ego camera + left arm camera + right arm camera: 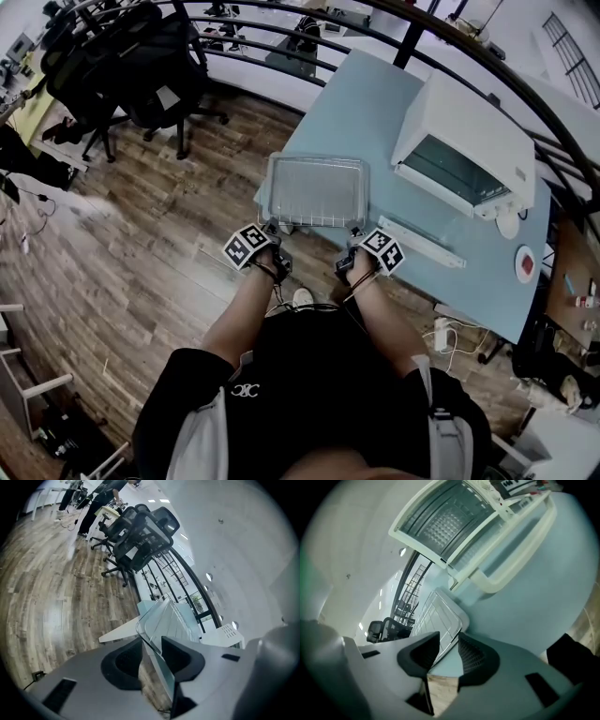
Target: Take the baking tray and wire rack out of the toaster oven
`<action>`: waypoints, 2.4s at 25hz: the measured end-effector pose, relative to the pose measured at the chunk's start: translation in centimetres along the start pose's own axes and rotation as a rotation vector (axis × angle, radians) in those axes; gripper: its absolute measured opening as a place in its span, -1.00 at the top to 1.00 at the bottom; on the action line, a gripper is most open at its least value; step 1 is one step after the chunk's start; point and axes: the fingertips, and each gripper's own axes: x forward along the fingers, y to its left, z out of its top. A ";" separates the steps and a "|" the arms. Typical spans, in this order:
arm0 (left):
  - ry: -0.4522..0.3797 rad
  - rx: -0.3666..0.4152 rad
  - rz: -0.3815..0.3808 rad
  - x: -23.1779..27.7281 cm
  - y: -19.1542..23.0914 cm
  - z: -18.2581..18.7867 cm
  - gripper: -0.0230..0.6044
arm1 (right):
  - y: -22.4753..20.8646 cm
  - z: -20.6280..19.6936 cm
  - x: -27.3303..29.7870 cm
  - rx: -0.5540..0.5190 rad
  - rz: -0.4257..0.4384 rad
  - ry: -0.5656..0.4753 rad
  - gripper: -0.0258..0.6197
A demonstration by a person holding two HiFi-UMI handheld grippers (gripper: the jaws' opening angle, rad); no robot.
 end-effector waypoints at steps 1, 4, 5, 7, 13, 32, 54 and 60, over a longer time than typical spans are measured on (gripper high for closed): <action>0.001 0.008 0.005 0.0 0.1 0.0 0.52 | -0.2 0.0 -0.1 -0.015 -0.019 0.000 0.51; 0.004 0.033 0.026 -0.2 0.5 -0.2 0.45 | -1.2 -0.2 -0.5 -0.033 -0.073 0.001 0.35; 0.002 0.042 0.037 -0.3 0.7 -0.2 0.43 | -1.5 -0.2 -0.6 -0.039 -0.082 0.003 0.35; -0.016 0.072 0.066 -0.6 1.1 0.1 0.39 | -1.8 0.0 -0.8 -0.069 -0.094 -0.002 0.35; -0.137 0.280 0.118 -2.5 -0.3 2.8 0.40 | -1.4 1.1 -2.2 -0.200 -0.087 -0.034 0.35; -0.412 1.027 -0.210 -11.5 -21.1 2.4 0.88 | 15.1 9.0 -15.0 -0.953 0.251 -0.582 0.92; -0.380 1.177 -0.554 -15.5 -34.4 -6.0 0.88 | 18.1 12.8 -26.1 -1.048 0.258 -0.795 0.92; -0.371 1.168 -0.554 -15.5 -34.1 -5.9 0.88 | 17.9 12.3 -25.7 -1.046 0.260 -0.782 0.92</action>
